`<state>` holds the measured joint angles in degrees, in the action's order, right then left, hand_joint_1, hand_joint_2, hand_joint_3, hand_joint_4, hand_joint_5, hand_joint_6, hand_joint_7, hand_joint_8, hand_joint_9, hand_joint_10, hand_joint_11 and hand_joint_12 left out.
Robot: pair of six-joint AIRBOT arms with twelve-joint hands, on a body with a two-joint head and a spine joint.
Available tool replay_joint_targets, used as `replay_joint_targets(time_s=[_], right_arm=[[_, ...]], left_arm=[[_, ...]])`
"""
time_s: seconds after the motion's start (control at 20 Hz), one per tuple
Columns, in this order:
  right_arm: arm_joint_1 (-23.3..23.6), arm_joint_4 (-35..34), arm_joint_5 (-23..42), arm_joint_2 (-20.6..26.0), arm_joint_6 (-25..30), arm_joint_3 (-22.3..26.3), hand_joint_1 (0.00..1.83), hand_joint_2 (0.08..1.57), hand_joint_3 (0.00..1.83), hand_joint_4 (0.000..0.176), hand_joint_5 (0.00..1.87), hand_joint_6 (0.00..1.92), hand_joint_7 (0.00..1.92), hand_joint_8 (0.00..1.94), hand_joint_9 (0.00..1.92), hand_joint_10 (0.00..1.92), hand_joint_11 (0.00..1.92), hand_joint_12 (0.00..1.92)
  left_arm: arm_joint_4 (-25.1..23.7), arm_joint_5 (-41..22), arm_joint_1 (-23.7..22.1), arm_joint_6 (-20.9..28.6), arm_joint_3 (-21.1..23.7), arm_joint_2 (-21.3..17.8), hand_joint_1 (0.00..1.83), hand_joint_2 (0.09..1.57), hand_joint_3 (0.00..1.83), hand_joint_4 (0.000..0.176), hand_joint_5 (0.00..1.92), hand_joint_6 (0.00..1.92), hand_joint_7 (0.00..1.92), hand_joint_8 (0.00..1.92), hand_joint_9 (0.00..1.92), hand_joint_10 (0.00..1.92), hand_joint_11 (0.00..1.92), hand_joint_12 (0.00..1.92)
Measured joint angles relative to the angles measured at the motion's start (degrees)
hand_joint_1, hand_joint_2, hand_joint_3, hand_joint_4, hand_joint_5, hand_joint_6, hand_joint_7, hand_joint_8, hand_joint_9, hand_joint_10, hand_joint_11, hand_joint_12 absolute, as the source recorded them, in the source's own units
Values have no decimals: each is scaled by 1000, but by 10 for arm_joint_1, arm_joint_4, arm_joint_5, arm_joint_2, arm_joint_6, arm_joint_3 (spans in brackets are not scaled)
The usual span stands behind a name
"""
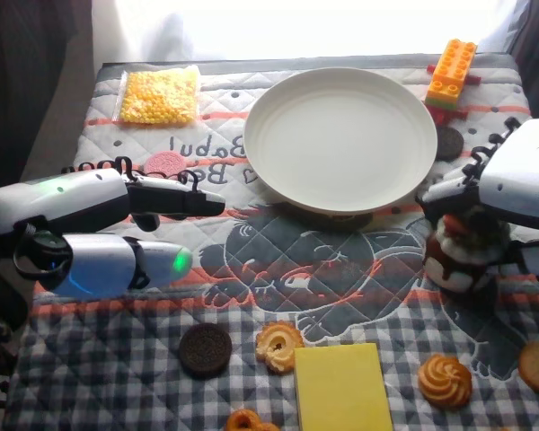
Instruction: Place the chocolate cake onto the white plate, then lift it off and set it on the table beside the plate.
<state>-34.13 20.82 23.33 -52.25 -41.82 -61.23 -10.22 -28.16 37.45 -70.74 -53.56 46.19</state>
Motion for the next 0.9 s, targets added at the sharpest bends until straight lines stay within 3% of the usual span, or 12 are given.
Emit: replay_joint_targets(time_s=[0.1,0.15,0.2,0.25,0.3,0.35,0.4,0.45,0.5,0.6,0.75,0.9], right_arm=[[0,3,-9,6,-1,0,761,1047,0,30,9,64,23,122,1,456,0,1409],[0,2,-15,11,-2,1,682,1009,0,95,1,12,4,24,0,268,0,1484],[0,2,-20,17,-2,4,689,994,0,84,0,2,0,4,0,53,0,1353],[0,0,-20,21,-3,12,718,981,0,117,0,0,0,0,0,1,0,1428],[0,0,-19,23,-3,14,718,981,0,117,0,0,0,0,0,1,0,1428],[0,3,-16,31,-2,27,797,979,0,121,0,0,0,0,0,0,0,967],[-1,7,-7,44,-2,41,803,982,2,138,0,0,0,0,0,0,0,193],[-1,10,10,62,-2,54,788,970,0,149,0,0,0,0,0,0,0,38],[0,11,27,83,-2,64,803,987,5,130,0,0,0,0,0,0,0,7],[0,4,49,123,-2,82,767,984,2,161,0,0,0,0,0,0,0,0],[-14,2,86,170,-2,112,764,985,2,63,0,0,0,0,0,0,1,0],[-43,-17,135,187,-2,124,642,965,0,76,0,0,0,0,0,0,8,4]], left_arm=[[1,-1,1,0,0,0,488,1396,2,4,352,2,356,0,120,640,0,1478],[0,-2,1,0,1,0,470,1401,1,7,349,1,353,0,101,673,0,1491],[2,-3,1,0,0,0,408,1412,5,18,330,3,346,0,93,680,0,1486],[4,-9,6,0,0,0,350,1424,3,9,263,0,356,3,106,639,0,1457],[4,-9,6,0,0,0,350,1424,3,9,263,0,356,3,106,639,0,1457],[3,-8,6,0,1,0,342,1417,0,28,185,0,304,0,76,646,0,1484],[3,-9,7,0,1,0,357,1417,0,34,137,0,260,0,46,655,0,1472],[7,-10,7,0,0,0,405,1408,0,21,135,2,258,1,20,708,0,1512],[7,-11,7,0,0,0,426,1401,0,13,147,7,262,3,17,734,0,1527],[9,-12,12,0,1,-3,381,1414,2,0,171,12,269,4,34,743,0,1480],[23,-26,24,1,7,-12,436,1377,0,4,187,9,256,5,46,605,0,1394],[25,-33,28,1,8,-14,342,1389,2,0,206,8,272,5,92,586,0,1480]])
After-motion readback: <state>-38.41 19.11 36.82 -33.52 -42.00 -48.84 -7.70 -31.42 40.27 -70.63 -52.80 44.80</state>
